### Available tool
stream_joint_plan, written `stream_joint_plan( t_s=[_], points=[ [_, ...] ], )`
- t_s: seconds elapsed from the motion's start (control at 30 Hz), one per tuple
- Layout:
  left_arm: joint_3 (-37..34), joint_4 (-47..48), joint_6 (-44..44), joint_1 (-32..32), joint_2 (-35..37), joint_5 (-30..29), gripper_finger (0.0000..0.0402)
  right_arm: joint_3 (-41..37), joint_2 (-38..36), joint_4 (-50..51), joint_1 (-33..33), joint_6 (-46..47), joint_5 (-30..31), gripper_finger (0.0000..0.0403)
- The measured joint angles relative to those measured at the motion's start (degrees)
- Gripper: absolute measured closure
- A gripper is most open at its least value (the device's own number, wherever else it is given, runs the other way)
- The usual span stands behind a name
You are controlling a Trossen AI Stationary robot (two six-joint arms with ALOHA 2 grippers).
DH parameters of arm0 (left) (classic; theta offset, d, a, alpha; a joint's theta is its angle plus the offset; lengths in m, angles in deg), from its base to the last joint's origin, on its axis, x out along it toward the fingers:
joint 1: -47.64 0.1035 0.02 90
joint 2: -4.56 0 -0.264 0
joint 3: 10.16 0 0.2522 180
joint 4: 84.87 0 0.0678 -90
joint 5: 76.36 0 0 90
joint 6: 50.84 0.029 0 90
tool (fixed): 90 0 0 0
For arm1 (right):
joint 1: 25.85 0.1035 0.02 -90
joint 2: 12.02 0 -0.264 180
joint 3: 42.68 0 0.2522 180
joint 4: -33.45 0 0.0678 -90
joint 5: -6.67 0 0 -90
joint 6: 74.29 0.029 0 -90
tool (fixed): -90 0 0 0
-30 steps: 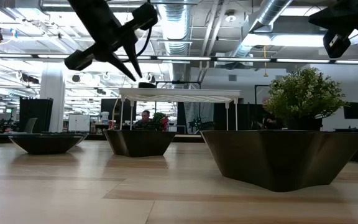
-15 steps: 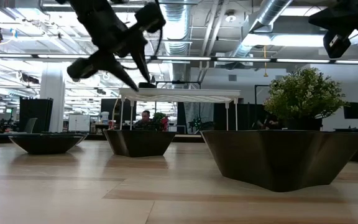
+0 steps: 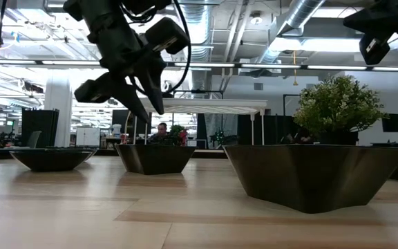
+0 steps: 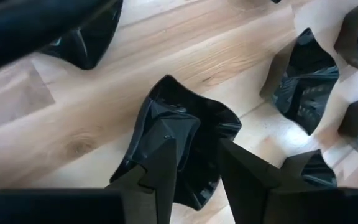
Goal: Pick & Place Mini shaped plates
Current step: Put the black distorted square plate on the shelf
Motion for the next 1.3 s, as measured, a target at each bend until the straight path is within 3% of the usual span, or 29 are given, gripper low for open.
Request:
stream_joint_plan(
  t_s=[0.57,1.3],
  points=[
    [0.1,0.1,4.7,4.3,-3.7,2.4,0.0262,0.0,0.0,0.8,0.0,0.1,0.0,0.0403],
    [-1.0,1.6,8.9,4.3,-6.0,4.8,0.0263,0.0,0.0,1.9,0.0,0.0,0.0,0.0403]
  ],
)
